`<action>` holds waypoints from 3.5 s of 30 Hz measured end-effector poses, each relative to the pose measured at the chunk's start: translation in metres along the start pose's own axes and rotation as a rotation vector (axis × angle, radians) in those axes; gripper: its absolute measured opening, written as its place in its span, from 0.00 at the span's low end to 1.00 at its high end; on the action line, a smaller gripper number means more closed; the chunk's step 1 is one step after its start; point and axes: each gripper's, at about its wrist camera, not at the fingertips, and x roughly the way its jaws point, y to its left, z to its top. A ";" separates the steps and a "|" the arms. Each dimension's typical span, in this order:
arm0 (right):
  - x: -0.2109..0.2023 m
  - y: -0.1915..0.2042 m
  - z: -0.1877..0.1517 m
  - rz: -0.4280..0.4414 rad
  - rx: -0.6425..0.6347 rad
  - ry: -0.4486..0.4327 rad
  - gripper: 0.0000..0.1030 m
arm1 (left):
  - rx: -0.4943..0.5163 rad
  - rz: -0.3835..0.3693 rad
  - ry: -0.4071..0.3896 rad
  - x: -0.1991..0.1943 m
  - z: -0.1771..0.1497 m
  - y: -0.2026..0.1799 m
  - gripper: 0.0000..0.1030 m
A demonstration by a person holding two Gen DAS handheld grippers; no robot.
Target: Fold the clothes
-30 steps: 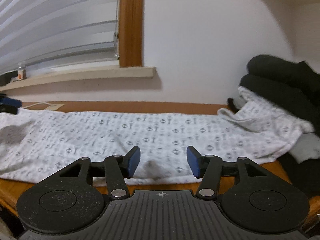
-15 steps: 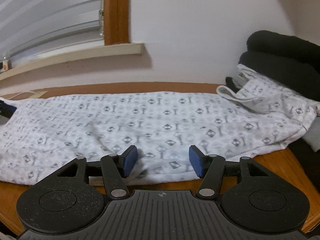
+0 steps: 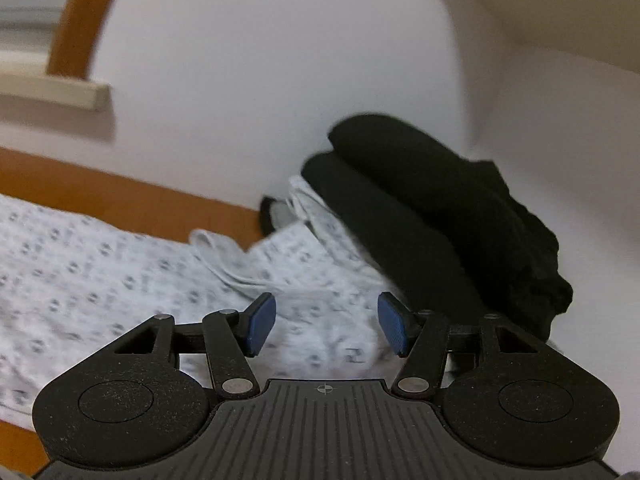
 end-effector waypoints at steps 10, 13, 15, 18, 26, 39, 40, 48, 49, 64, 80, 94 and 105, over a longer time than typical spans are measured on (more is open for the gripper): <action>0.015 -0.010 -0.002 0.063 0.034 0.071 0.10 | 0.006 0.005 0.001 -0.001 0.000 -0.001 0.62; 0.001 -0.010 0.005 0.073 0.040 0.032 0.06 | 0.006 0.005 0.001 -0.001 0.000 -0.001 0.62; -0.009 -0.013 0.009 0.120 0.087 -0.002 0.06 | 0.006 0.004 0.001 -0.001 0.000 -0.001 0.62; -0.026 -0.014 0.021 0.223 0.172 -0.063 0.06 | 0.007 0.004 0.001 -0.001 0.000 -0.001 0.63; -0.081 0.048 0.056 0.500 0.105 -0.172 0.06 | 0.007 0.019 -0.004 -0.002 0.001 -0.002 0.65; -0.066 0.064 0.033 0.567 0.188 -0.109 0.06 | -0.101 -0.101 -0.119 -0.002 0.043 -0.059 0.69; -0.073 0.064 0.042 0.584 0.189 -0.132 0.06 | -0.118 -0.122 -0.126 -0.001 0.048 -0.065 0.69; -0.138 0.094 0.103 0.827 0.153 -0.303 0.06 | -0.089 -0.149 -0.132 0.000 0.049 -0.095 0.71; -0.138 0.102 0.100 0.851 0.139 -0.282 0.06 | -0.079 -0.130 -0.124 0.001 0.046 -0.094 0.71; -0.147 0.105 0.043 0.824 0.120 -0.160 0.06 | -0.067 -0.177 -0.001 0.042 0.058 -0.106 0.75; -0.155 0.086 0.042 0.874 0.147 -0.213 0.06 | 0.169 -0.110 -0.090 0.026 0.084 -0.122 0.02; -0.176 0.245 0.081 1.239 0.049 -0.169 0.19 | 0.133 0.133 -0.165 -0.056 0.055 -0.005 0.08; -0.146 0.159 0.036 0.747 0.031 -0.178 0.32 | -0.066 0.133 -0.122 -0.055 0.008 0.031 0.40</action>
